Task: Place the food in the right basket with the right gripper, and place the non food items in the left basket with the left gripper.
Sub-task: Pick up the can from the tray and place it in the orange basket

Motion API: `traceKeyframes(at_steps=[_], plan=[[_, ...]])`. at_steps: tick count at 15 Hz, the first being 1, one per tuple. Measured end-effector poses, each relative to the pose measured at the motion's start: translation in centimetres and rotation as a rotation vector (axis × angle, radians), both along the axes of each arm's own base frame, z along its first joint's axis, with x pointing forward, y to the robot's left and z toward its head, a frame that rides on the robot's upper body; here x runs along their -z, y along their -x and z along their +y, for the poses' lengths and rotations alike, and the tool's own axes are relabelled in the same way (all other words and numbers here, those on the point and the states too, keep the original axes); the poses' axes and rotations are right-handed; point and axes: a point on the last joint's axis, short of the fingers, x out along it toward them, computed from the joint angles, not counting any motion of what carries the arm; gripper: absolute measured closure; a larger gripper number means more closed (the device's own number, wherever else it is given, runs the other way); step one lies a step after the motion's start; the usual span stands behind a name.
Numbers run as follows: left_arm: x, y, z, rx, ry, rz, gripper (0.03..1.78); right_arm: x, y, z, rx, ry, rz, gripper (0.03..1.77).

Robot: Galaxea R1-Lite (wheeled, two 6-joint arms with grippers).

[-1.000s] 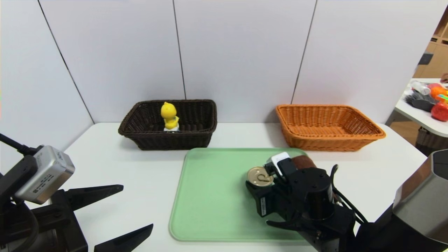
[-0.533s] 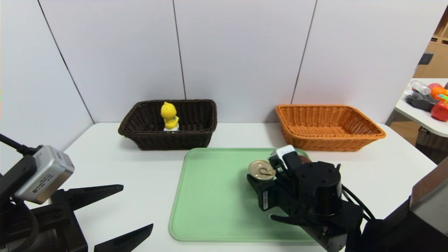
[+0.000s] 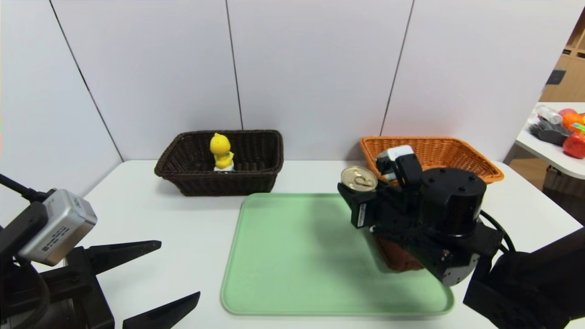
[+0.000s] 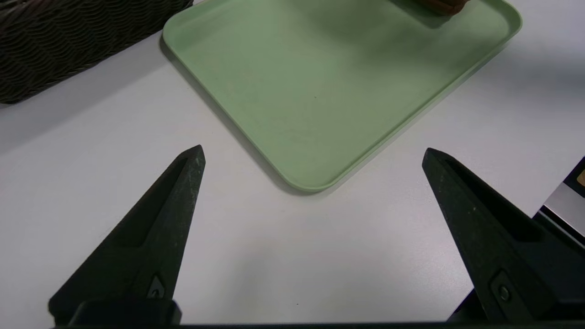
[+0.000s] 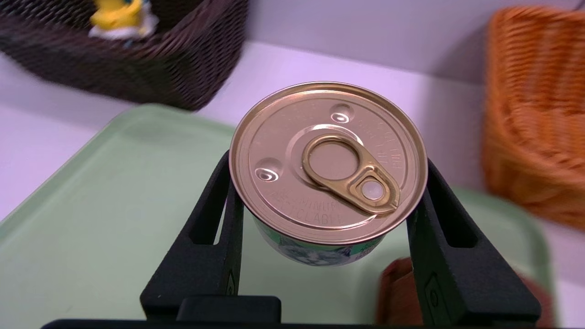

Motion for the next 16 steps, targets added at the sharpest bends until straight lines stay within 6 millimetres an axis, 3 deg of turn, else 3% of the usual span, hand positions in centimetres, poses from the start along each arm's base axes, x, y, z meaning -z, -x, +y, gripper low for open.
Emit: traceKeyframes(at_steps=[5,9,13,16], plan=[[0.0,0.0,0.0,0.001,0.000,0.001,0.12,-3.6,-3.6,-2.7,0.124,-0.007,-0.034,0.82],[0.0,0.0,0.0,0.000,0.001,-0.001,0.12,-5.4,-6.1,-5.6,0.233,-0.011,-0.045,0.82],[-0.1,0.0,0.0,0.000,0.002,-0.004,0.12,-5.3,-9.5,-9.2,0.362,0.010,-0.033,0.82],[-0.1,0.0,0.0,0.000,0.003,-0.004,0.12,-3.6,-11.8,-11.2,0.428,0.042,0.006,0.82]])
